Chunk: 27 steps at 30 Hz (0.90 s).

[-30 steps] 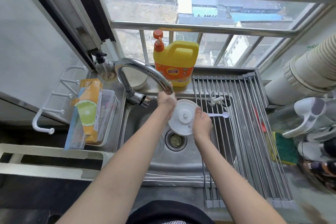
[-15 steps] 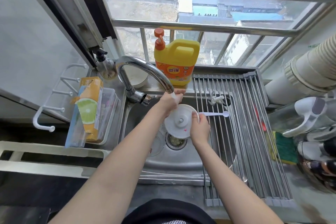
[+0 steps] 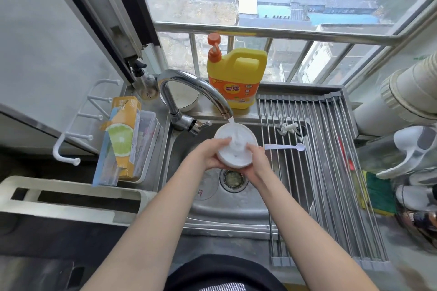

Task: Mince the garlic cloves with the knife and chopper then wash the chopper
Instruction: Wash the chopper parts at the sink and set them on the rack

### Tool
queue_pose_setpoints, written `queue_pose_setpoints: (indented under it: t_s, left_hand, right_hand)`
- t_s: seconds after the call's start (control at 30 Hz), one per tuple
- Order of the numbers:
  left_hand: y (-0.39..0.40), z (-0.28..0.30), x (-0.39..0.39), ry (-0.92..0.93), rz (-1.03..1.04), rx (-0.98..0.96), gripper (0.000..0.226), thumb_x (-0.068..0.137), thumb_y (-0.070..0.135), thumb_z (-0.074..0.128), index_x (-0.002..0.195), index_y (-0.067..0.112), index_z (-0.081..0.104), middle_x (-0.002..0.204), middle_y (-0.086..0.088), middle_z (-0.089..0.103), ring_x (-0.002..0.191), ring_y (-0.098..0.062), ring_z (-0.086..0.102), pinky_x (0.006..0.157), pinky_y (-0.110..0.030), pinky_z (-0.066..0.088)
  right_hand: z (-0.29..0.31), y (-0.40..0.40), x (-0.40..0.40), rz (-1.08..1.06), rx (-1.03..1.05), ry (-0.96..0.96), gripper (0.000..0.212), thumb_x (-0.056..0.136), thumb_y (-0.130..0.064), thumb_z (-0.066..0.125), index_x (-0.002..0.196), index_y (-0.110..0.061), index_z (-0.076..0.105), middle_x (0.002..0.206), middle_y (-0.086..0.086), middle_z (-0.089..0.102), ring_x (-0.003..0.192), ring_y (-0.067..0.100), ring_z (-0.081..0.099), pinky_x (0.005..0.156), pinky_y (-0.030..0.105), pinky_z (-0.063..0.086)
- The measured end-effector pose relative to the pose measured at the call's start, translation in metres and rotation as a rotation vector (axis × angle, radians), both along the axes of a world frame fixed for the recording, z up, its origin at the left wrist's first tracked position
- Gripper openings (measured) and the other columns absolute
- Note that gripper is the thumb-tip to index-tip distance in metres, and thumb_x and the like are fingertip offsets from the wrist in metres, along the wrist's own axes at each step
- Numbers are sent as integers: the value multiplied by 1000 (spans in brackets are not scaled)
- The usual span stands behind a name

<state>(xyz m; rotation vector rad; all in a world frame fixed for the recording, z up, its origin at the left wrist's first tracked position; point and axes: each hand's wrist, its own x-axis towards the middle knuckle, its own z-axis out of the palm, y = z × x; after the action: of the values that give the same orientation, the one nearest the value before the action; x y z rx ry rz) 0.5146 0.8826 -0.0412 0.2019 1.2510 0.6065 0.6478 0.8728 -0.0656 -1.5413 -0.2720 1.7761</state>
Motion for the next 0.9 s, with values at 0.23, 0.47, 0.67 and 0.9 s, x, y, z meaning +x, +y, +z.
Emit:
queue_pose_setpoints:
  t_s: [0.23, 0.47, 0.67, 0.9]
  left_hand:
    - [-9, -4, -8, 285, -213, 198, 27, 90, 26, 65, 116, 19, 59, 104, -9, 67, 89, -25, 65, 62, -34, 53]
    - [-10, 5, -1, 963, -350, 516, 36, 101, 39, 37, 86, 12, 54, 100, -14, 63, 95, -31, 56, 71, -33, 36]
    - [-9, 4, 6, 953, -272, 562, 45, 98, 43, 43, 64, 15, 47, 66, -1, 52, 69, -22, 47, 56, -33, 30]
    - [-18, -10, -7, 466, -263, 107, 50, 92, 48, 57, 102, -1, 62, 78, -13, 66, 64, -23, 66, 58, -33, 59]
  right_hand:
    - [6, 12, 15, 488, 123, -544, 64, 82, -51, 67, 125, -10, 45, 115, 6, 54, 102, 24, 57, 83, 39, 53]
    - [13, 9, -1, 342, 325, -686, 42, 86, -57, 54, 88, -16, 61, 95, 0, 64, 94, 24, 59, 75, 34, 43]
    - [7, -2, -4, 167, 251, -758, 42, 101, -44, 34, 81, -14, 55, 82, 2, 58, 87, 26, 55, 69, 30, 33]
    - [0, 1, -2, -26, 97, -606, 33, 94, -46, 52, 84, -14, 56, 85, -1, 60, 83, 20, 55, 70, 30, 43]
